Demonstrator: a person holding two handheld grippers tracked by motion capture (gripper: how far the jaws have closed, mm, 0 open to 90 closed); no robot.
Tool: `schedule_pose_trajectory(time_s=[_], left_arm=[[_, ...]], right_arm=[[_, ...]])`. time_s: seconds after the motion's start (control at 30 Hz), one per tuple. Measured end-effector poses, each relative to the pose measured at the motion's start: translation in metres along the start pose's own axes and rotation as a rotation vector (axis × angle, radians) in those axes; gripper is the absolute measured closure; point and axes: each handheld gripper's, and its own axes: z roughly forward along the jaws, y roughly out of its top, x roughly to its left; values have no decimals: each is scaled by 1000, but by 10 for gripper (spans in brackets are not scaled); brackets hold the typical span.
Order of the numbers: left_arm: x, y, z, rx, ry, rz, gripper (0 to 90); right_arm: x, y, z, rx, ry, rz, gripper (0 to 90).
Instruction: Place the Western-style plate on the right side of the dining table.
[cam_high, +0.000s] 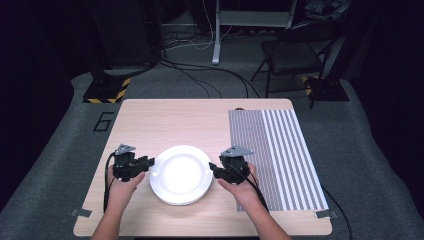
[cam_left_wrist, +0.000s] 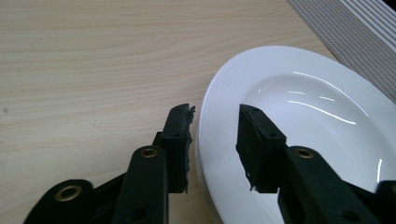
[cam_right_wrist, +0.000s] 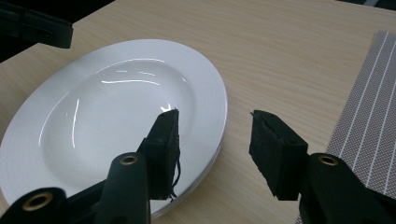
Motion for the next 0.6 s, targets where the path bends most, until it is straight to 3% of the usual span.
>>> schedule_pose_trajectory(time_s=[0.13, 0.27, 0.6], left_arm=[[3, -4, 4, 31, 8, -22, 706], [5, -6, 9, 49, -26, -45, 743], [6, -8, 13, 70, -19, -43, 824]], right_arm=[[-1, -3, 2, 6, -2, 8, 514], [0, -7, 6, 27, 14, 20, 506], [-1, -14, 13, 66, 32, 48, 495]])
